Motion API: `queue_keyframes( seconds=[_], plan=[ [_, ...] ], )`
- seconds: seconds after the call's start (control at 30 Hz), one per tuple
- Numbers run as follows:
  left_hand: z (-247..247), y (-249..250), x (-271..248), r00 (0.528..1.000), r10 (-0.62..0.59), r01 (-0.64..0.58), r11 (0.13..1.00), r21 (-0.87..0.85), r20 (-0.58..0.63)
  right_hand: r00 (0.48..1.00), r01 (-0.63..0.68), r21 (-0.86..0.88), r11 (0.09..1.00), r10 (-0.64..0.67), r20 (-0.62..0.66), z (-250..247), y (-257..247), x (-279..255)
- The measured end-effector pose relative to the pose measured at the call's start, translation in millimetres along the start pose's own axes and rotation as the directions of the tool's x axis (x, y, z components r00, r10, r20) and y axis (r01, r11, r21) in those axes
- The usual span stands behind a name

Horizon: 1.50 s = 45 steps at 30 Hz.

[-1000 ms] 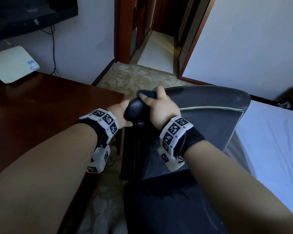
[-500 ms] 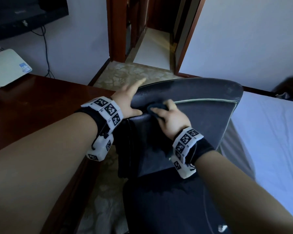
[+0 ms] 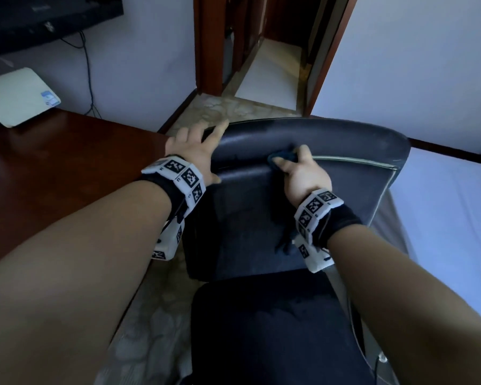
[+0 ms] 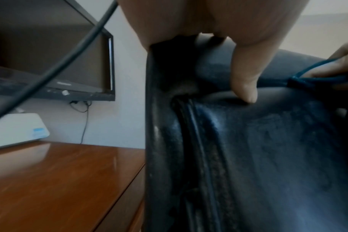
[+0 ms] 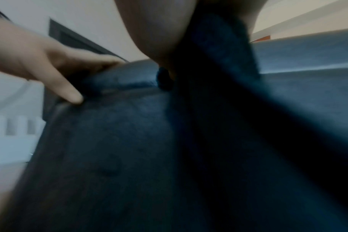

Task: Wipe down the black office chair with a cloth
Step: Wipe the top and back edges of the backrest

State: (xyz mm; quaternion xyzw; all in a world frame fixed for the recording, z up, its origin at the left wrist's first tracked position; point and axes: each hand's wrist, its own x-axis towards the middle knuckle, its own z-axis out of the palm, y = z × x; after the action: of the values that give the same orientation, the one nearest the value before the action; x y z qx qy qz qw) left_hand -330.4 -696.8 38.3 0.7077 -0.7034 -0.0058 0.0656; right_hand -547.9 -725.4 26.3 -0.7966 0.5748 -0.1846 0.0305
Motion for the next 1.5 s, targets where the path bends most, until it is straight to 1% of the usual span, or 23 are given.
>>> queue_keyframes(
  seconds=[0.03,0.07,0.13,0.2,0.3,0.37,0.4,0.47,0.5,0.57,0.63,0.7,0.83,0.93,1.0,1.07,1.13,1.17,1.27,1.3,1.33,1.4,1.5],
  plan=[
    [1,4,-1,0.999,-0.035,0.035,0.999,0.014,-0.008,0.999,0.008,0.095,0.995,-0.011,0.033,1,-7,-1],
    [1,8,-3,0.998,-0.065,0.065,0.997,0.034,-0.016,0.994,0.027,0.149,0.989,-0.043,0.102,6,-15,-4],
    [3,12,-6,0.995,-0.102,0.103,0.993,0.065,-0.019,0.961,0.105,0.028,0.994,-0.108,0.256,16,-28,-10],
    [2,16,-6,0.991,-0.131,0.131,0.989,0.070,-0.004,0.964,0.103,-0.010,0.995,-0.098,0.248,19,-23,-9],
    [-3,21,-5,0.988,-0.156,0.155,0.985,0.072,0.006,0.976,-0.029,0.053,0.998,0.017,0.219,11,10,-1],
    [-3,23,-5,0.987,-0.163,0.162,0.984,0.070,-0.002,0.977,-0.115,0.048,0.992,0.104,0.188,1,31,2],
    [-2,23,-6,0.986,-0.167,0.167,0.983,0.073,-0.009,0.973,-0.175,0.080,0.981,0.160,0.165,-6,38,3],
    [0,23,-6,0.984,-0.177,0.178,0.981,0.083,-0.017,0.947,-0.312,0.279,0.908,0.275,0.164,-17,37,4],
    [0,22,-6,0.983,-0.181,0.182,0.980,0.086,-0.018,0.944,-0.327,0.364,0.872,0.284,0.166,-17,29,5],
    [1,21,-6,0.983,-0.185,0.186,0.978,0.089,-0.017,0.954,-0.291,0.422,0.859,0.228,0.195,-11,6,5],
    [1,21,-7,0.982,-0.186,0.187,0.978,0.088,-0.019,0.957,-0.254,0.445,0.859,0.157,0.245,3,-14,5],
    [0,21,-8,0.983,-0.183,0.183,0.980,0.081,-0.012,0.950,-0.278,0.456,0.845,0.170,0.264,9,-19,6],
    [-1,24,-4,0.984,-0.177,0.176,0.982,0.073,0.003,0.923,-0.384,0.414,0.825,0.327,0.204,-3,24,10],
    [-2,28,-2,0.982,-0.189,0.188,0.978,0.088,0.003,0.917,-0.399,0.351,0.847,0.363,0.165,-13,50,12],
    [-2,30,-4,0.980,-0.199,0.198,0.973,0.118,-0.001,0.911,-0.412,0.401,0.818,0.375,0.172,-16,48,13],
    [-3,32,-3,0.975,-0.220,0.219,0.958,0.187,-0.011,0.924,-0.383,0.456,0.803,0.345,0.168,-15,35,14],
    [-7,38,0,0.973,-0.229,0.223,0.940,0.257,-0.006,0.948,-0.317,0.471,0.823,0.260,0.183,-7,21,12],
    [-9,42,4,0.978,-0.210,0.202,0.939,0.280,0.000,0.955,-0.287,0.460,0.841,0.216,0.202,-3,16,10],
    [-8,66,21,1.000,-0.029,0.026,0.961,0.275,0.007,0.955,-0.211,0.326,0.922,0.123,0.269,8,22,12],
    [-5,74,26,1.000,0.014,-0.017,0.966,0.258,0.012,0.952,-0.229,0.317,0.920,0.145,0.268,6,30,15],
    [-3,81,30,1.000,0.020,-0.023,0.969,0.248,0.014,0.943,-0.284,0.346,0.894,0.197,0.267,2,39,17],
    [0,89,34,1.000,-0.009,0.007,0.960,0.281,0.006,0.924,-0.374,0.368,0.851,0.307,0.228,-9,67,19],
    [2,90,34,0.999,-0.034,0.028,0.936,0.352,0.010,0.911,-0.398,0.221,0.890,0.357,0.206,-25,114,16]
  ],
)
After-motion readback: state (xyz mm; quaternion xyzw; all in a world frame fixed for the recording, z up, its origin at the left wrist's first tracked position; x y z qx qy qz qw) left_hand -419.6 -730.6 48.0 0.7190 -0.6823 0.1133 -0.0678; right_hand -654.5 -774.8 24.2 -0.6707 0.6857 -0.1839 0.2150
